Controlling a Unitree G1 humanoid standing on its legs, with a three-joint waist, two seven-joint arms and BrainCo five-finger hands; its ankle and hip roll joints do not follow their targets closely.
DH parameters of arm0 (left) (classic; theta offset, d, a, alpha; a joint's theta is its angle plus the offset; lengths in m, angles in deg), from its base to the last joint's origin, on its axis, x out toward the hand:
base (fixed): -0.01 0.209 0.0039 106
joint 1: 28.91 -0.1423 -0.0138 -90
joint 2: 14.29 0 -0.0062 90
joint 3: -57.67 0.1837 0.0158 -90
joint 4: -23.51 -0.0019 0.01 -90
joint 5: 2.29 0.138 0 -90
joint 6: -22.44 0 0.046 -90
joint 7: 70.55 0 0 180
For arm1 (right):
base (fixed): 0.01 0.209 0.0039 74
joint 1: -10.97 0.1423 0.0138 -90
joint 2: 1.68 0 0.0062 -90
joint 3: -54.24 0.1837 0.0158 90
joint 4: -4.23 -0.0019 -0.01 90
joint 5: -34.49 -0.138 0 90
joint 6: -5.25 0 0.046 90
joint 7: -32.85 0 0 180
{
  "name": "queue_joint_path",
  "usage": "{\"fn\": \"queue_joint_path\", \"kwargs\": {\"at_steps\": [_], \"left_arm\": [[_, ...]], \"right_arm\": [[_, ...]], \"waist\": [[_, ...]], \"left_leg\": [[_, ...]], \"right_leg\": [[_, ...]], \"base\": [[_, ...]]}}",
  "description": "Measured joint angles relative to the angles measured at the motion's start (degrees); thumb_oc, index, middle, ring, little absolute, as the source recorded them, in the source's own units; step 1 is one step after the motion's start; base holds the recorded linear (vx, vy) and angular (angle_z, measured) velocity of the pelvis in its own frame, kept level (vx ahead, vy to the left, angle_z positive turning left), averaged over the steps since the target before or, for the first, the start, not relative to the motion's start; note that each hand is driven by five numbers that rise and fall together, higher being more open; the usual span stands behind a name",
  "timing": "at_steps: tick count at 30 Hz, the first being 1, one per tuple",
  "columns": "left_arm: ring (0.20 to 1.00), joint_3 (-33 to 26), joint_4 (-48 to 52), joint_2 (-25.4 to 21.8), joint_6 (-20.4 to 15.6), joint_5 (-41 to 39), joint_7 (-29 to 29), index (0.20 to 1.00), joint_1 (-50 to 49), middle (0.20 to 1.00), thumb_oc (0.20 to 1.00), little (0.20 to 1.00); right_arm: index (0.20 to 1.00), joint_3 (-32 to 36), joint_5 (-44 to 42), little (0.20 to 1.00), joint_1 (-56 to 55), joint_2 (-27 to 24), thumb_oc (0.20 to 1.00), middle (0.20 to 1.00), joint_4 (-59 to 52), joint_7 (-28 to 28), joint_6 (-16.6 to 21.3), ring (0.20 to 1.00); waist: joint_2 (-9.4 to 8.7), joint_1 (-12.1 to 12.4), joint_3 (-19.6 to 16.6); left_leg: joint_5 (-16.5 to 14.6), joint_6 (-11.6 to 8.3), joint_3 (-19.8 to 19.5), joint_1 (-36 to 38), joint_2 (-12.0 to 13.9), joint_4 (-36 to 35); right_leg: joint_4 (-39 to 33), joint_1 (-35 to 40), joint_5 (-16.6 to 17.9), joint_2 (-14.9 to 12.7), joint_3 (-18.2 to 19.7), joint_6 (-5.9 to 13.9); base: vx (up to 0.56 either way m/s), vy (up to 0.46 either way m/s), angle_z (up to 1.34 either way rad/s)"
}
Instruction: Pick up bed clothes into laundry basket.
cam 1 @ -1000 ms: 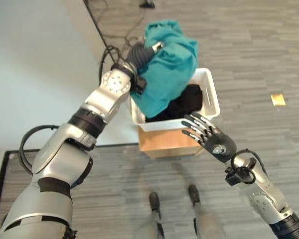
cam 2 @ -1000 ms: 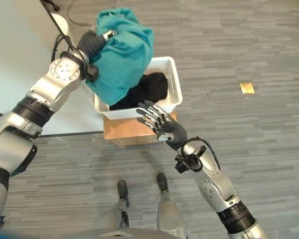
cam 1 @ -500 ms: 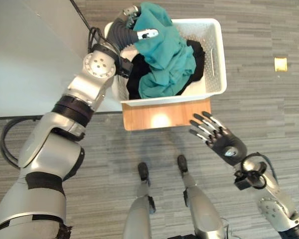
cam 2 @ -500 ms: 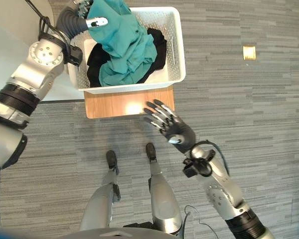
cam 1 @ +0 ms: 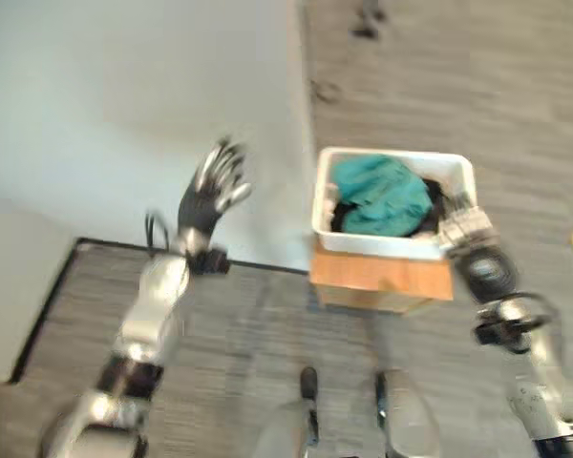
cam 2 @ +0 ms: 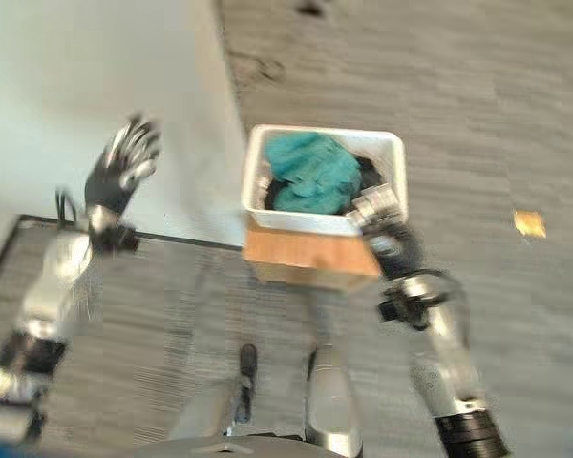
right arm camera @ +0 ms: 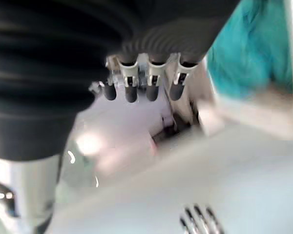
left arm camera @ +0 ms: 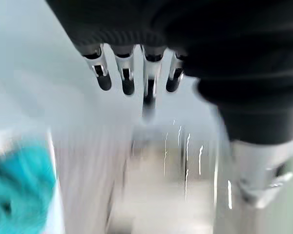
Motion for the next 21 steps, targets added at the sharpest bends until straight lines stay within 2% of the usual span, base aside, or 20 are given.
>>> {"fn": "queue_joint_path", "kwargs": {"at_steps": [1,2,3,4,6,7,8,9,10,11,12,13,14,15,16,17,18,19,20,21], "left_arm": [[1.000,0.3,-0.2,-3.6,0.7,-0.1,0.0,1.000,-1.8,1.000,1.000,1.000],[1.000,-4.0,2.9,-5.0,0.7,0.0,0.4,1.000,-5.9,1.000,1.000,1.000],[1.000,-13.2,5.0,-2.2,0.3,0.0,1.5,1.000,-15.0,1.000,1.000,1.000],[1.000,-15.3,3.7,0.4,0.5,-0.5,1.3,1.000,-17.0,1.000,1.000,1.000],[1.000,-15.6,2.2,0.7,0.7,-1.2,1.4,1.000,-18.3,1.000,1.000,1.000],[1.000,-14.7,0.4,2.6,1.1,-1.7,2.2,1.000,-18.1,1.000,1.000,1.000],[1.000,-14.7,0.4,2.6,1.1,-1.7,2.2,1.000,-18.1,1.000,1.000,1.000],[1.000,-12.9,-0.1,1.7,1.2,-1.7,2.7,1.000,-17.0,1.000,1.000,1.000],[1.000,-13.1,-0.4,6.6,1.9,-1.6,2.4,1.000,-17.2,1.000,1.000,1.000],[1.000,-13.4,3.0,8.2,2.0,-1.6,2.3,1.000,-19.7,1.000,1.000,1.000],[1.000,-13.6,5.8,8.7,1.7,-1.5,2.5,1.000,-23.2,1.000,1.000,1.000],[1.000,-15.2,5.9,13.2,1.2,-1.2,2.3,1.000,-24.8,1.000,1.000,1.000],[1.000,-15.9,4.9,17.3,1.2,-0.9,2.2,1.000,-25.6,1.000,1.000,1.000],[1.000,-15.7,5.0,18.2,0.9,-0.8,1.8,1.000,-27.0,1.000,1.000,1.000],[1.000,-15.2,4.3,18.2,1.0,-0.4,1.7,1.000,-27.1,1.000,1.000,1.000],[1.000,-14.7,3.4,17.1,1.1,-0.4,1.3,1.000,-25.4,1.000,1.000,1.000],[1.000,-13.6,2.7,17.4,1.1,-0.3,1.0,1.000,-24.3,1.000,1.000,1.000],[1.000,-12.8,0.1,17.8,1.9,-0.3,0.1,1.000,-21.7,1.000,1.000,1.000],[1.000,-8.6,-0.5,19.0,2.7,0.2,-0.1,1.000,-21.4,1.000,1.000,1.000],[1.000,-7.0,1.0,18.2,2.8,0.7,-0.1,1.000,-22.3,1.000,1.000,1.000]], "right_arm": [[1.000,-0.6,0.9,1.000,0.4,0.4,1.000,1.000,1.2,-0.2,-0.4,1.000],[1.000,-1.0,1.1,1.000,3.1,2.0,1.000,1.000,2.1,0.2,-1.3,1.000],[1.000,-1.3,2.2,1.000,5.3,5.5,1.000,1.000,2.5,0.5,-1.3,1.000],[1.000,-1.1,3.1,1.000,5.2,5.5,1.000,1.000,1.9,0.3,-1.0,1.000],[1.000,-0.6,3.2,1.000,6.9,4.2,1.000,1.000,2.3,-0.1,-0.6,1.000],[1.000,1.4,3.2,1.000,6.8,3.7,1.000,1.000,3.5,0.2,-0.1,1.000],[1.000,1.4,3.2,1.000,6.8,3.7,1.000,1.000,3.5,0.2,-0.1,1.000],[1.000,3.6,3.4,1.000,5.7,5.3,1.000,1.000,5.6,0.8,0.0,1.000],[1.000,6.6,5.2,1.000,2.9,4.7,1.000,1.000,6.7,1.9,-0.3,1.000],[1.000,7.6,5.2,1.000,0.9,5.2,1.000,1.000,7.0,2.6,-0.7,1.000],[1.000,7.6,5.2,1.000,0.6,5.9,1.000,1.000,7.0,2.5,-0.8,1.000],[1.000,8.4,5.2,1.000,0.9,5.8,1.000,1.000,8.5,2.3,-0.5,1.000],[1.000,10.3,5.2,1.000,-1.0,5.2,1.000,1.000,9.0,2.5,-0.6,1.000],[1.000,10.5,5.2,1.000,-2.1,4.9,1.000,1.000,9.6,2.5,-0.3,1.000],[1.000,9.9,5.2,1.000,-2.6,4.5,1.000,1.000,10.1,2.7,-0.4,1.000],[1.000,10.4,5.3,1.000,-5.2,4.4,1.000,1.000,9.5,3.5,-0.5,1.000],[1.000,10.6,5.3,1.000,-5.1,5.5,1.000,1.000,9.0,4.6,-0.6,1.000],[1.000,12.4,5.3,1.000,-6.5,7.8,1.000,1.000,6.8,6.5,-0.1,1.000],[1.000,13.8,5.3,1.000,-9.9,9.5,1.000,1.000,4.0,7.2,1.0,1.000],[1.000,13.9,5.4,1.000,-9.0,9.0,1.000,1.000,4.5,7.3,1.2,1.000]], "waist": [[-0.75,2.8,-1.7],[-2.00,5.9,-1.4],[-2.77,7.7,-4.2],[-2.42,7.3,-6.0],[-2.87,10.5,-6.3],[-3.12,12.0,-7.4],[-3.12,12.0,-7.4],[-8.65,10.8,-7.2],[-6.77,12.4,-7.7],[-8.07,13.6,-7.9],[-10.81,14.0,-8.0],[-9.82,15.4,-7.7],[-7.69,16.4,-8.9],[-6.14,16.6,-10.3],[-6.79,16.5,-10.1],[-10.57,13.9,-9.6],[-11.89,13.9,-8.7],[-12.79,11.8,-7.2],[-12.78,8.0,-9.1],[-11.13,7.9,-10.1]], "left_leg": [[1.5,-3.40,0.3,-0.6,-0.7,0.0],[-0.8,-1.57,-0.2,-1.5,-2.0,4.3],[-1.8,-1.11,-4.7,-2.1,-3.7,3.9],[-0.7,-0.79,-8.7,-3.0,-3.8,3.9],[-0.8,-1.12,-14.6,-2.7,-5.2,2.0],[-1.2,-1.83,-22.4,-3.7,-6.4,1.9],[-1.2,-1.83,-22.4,-3.7,-6.4,1.9],[-2.2,-0.99,-28.1,-4.4,-13.6,6.0],[-4.6,0.45,-29.7,-2.9,-12.0,4.6],[-5.0,-1.31,-29.3,-0.6,-10.3,-0.3],[-6.3,-3.24,-28.8,-0.5,-11.9,-1.2],[-6.2,-1.50,-23.8,-1.6,-12.6,6.1],[-7.4,-1.82,-22.3,-1.8,-11.4,10.4],[-7.1,-2.95,-22.3,-1.3,-9.0,7.7],[-6.9,-2.79,-20.5,-1.9,-8.3,6.0],[-6.7,-1.71,-13.9,-1.8,-4.0,-2.3],[-4.7,-0.85,-6.8,-3.1,-3.3,-1.7],[-2.9,0.59,6.7,-4.2,-3.2,0.4],[-3.4,-0.88,21.5,-2.7,-0.6,3.4],[-3.7,-1.60,24.7,-1.0,2.7,3.1]], "right_leg": [[-2.0,1.0,2.5,-2.5,-1.2,1.44],[1.2,0.8,0.0,-2.3,0.0,2.60],[-0.6,1.2,-7.2,0.2,4.4,-0.28],[-5.9,2.9,-9.6,2.8,4.8,-0.61],[-11.8,3.2,-11.0,5.7,5.6,-1.00],[-22.4,4.3,-12.1,10.2,10.7,-3.38],[-22.4,4.3,-12.1,10.2,10.7,-3.38],[-30.9,6.3,-6.4,5.7,10.8,-3.47],[-29.0,7.9,-5.6,7.1,9.3,-4.02],[-28.8,7.5,-5.7,5.7,6.9,-4.32],[-31.5,8.6,-5.2,2.7,4.7,-4.91],[-29.4,9.6,-7.1,2.1,2.6,-4.84],[-29.1,10.9,-8.1,2.8,-0.2,-5.07],[-27.7,11.1,-9.2,4.7,-0.3,-4.95],[-27.5,11.6,-9.4,5.2,-0.4,-5.70],[-34.9,14.1,-6.6,3.1,-3.0,-8.08],[-36.8,15.3,-5.8,0.5,-8.4,-7.72],[-37.8,18.5,-5.9,-3.2,-14.4,-5.09],[-39.9,20.7,-5.2,-4.2,-18.8,-6.91],[-40.4,20.9,-6.4,-3.9,-18.0,-6.08]], "base": [[0.34,-0.119,2.19],[0.24,-0.153,1.26],[0.31,-0.189,1.20],[0.35,-0.213,1.75],[0.30,-0.193,2.03],[0.25,-0.222,1.60],[0.18,-0.213,3.36],[0.11,-0.262,3.50],[0.13,-0.386,4.06],[0.12,-0.332,2.44],[0.18,-0.330,1.62],[0.07,-0.187,1.52],[0.08,-0.285,1.63],[-0.02,-0.257,1.49],[-0.18,-0.296,2.84],[-0.18,-0.204,2.71],[-0.20,-0.146,3.37],[-0.09,-0.029,3.42],[-0.11,-0.014,3.34],[-0.03,0.038,2.67]]}}
